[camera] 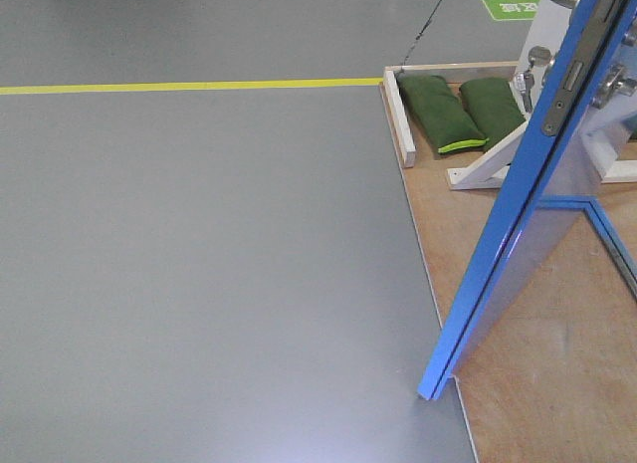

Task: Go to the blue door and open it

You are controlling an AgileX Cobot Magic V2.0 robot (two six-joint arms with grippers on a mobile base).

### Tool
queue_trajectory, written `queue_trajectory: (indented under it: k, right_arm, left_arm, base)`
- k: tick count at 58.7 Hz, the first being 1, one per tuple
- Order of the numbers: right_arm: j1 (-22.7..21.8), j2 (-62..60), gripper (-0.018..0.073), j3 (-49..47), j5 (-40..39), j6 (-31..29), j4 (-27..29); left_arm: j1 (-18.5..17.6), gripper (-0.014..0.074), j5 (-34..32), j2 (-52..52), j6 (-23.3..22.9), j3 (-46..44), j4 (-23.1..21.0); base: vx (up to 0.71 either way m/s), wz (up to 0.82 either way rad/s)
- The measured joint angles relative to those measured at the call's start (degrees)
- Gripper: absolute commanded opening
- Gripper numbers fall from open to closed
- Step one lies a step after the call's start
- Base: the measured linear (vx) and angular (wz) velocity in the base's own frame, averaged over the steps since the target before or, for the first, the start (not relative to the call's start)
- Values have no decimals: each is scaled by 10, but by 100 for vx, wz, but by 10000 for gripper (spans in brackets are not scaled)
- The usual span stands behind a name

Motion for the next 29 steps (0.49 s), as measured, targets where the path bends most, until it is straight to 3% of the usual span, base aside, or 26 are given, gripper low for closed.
queue_trajectory:
  k: [29]
  right_arm:
    - [1,0,-1,0,1,0,-3]
  left_arm:
    - [0,73,0,0,0,0,0]
  base:
    - [0,1]
